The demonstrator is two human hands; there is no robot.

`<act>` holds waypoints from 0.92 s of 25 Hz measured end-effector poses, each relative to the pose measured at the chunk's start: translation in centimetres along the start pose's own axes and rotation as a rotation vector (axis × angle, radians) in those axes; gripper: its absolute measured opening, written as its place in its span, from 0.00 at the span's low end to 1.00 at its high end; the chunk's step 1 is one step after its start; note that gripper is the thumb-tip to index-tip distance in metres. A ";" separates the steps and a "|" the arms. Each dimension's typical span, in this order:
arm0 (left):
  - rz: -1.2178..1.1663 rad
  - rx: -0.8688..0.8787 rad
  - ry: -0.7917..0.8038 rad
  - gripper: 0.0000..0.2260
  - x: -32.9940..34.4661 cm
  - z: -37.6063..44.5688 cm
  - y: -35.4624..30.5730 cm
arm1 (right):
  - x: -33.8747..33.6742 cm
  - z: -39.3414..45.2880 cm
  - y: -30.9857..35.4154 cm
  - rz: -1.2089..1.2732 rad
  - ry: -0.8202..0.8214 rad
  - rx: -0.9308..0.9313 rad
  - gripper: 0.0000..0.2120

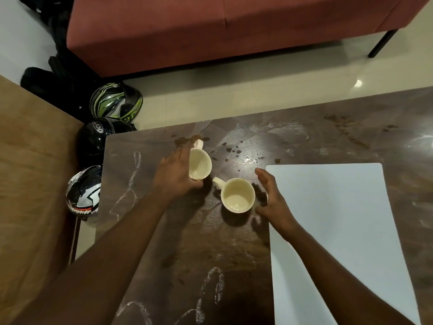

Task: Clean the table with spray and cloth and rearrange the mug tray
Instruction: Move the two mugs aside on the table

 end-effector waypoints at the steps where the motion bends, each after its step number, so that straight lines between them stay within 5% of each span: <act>1: -0.109 -0.028 -0.035 0.39 -0.2 0.1 -1.0 | -0.6 -0.2 0.8 0.006 -0.023 -0.023 0.39; 5: -0.426 -0.133 -0.082 0.38 0.1 3.0 -4.9 | -0.8 -0.5 2.6 -0.040 0.014 -0.100 0.32; 12: -0.376 -0.161 0.157 0.40 4.2 5.4 -9.6 | -4.0 -2.2 -1.2 -0.122 -0.089 -0.058 0.26; 18: -0.328 -0.200 0.168 0.46 3.3 4.4 -11.3 | -8.8 -3.0 -1.8 -0.114 -0.150 -0.115 0.23; 21: -0.377 0.054 -0.016 0.34 2.7 4.4 -22.2 | -15.4 -4.6 -2.8 -0.096 -0.292 -0.129 0.20; 23: -0.441 0.258 0.026 0.26 4.5 3.2 -31.9 | -20.0 -6.3 -3.9 -0.092 -0.380 -0.123 0.19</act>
Point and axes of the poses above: each hand's wrist, its own z-axis towards the middle knuckle, its own x-axis out of the palm, y = z × x, the point moved 7 cm from there along z, towards the middle knuckle, and after that the axes turned 2 degrees about -y, right-handed, at the moved point
